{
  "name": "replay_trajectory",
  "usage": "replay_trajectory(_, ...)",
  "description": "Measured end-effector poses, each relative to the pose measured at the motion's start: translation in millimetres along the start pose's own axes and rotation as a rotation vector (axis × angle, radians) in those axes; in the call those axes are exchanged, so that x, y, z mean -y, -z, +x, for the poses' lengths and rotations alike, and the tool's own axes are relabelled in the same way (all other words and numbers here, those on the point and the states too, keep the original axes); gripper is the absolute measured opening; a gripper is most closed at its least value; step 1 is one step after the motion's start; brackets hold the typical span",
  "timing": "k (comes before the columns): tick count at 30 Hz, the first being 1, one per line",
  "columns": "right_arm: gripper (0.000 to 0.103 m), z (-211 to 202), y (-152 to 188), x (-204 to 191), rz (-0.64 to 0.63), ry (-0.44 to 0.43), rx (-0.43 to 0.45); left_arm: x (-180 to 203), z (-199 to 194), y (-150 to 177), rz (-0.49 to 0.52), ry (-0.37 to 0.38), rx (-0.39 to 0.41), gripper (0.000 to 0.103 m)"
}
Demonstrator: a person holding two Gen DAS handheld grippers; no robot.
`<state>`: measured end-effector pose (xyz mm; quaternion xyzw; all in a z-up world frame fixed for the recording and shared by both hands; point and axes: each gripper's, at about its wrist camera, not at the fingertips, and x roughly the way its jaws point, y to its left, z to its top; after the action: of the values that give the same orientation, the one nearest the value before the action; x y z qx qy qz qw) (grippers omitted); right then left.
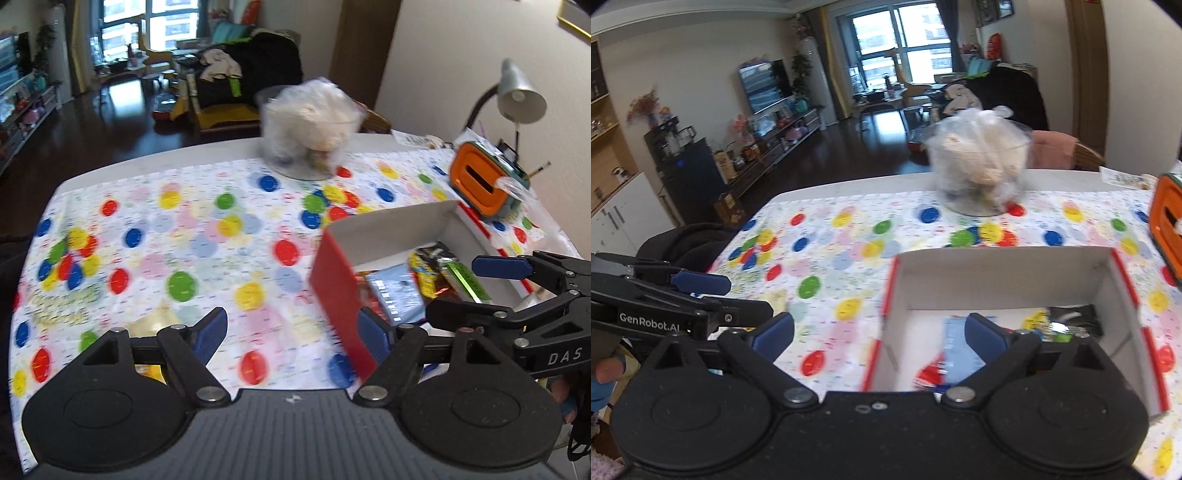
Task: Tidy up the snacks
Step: 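Withdraw both tools from the box back toward the remaining snacks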
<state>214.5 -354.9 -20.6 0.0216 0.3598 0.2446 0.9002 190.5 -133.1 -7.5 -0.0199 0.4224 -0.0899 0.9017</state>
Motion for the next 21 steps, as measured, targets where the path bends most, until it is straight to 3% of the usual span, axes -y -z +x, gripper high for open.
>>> replay_trajectory(11,0.103,37.6,-3.6,-69.1,-0.043,-0.067,-0.045,-94.5,-30.7,37.9,-0.119,-0.084,0.017,0.083)
replay_trajectory(21,0.103,83.8,0.3,-109.5,-0.065,-0.076,-0.126,-158.3,-19.0,84.6,-0.270,-0.142,-0.091,0.083)
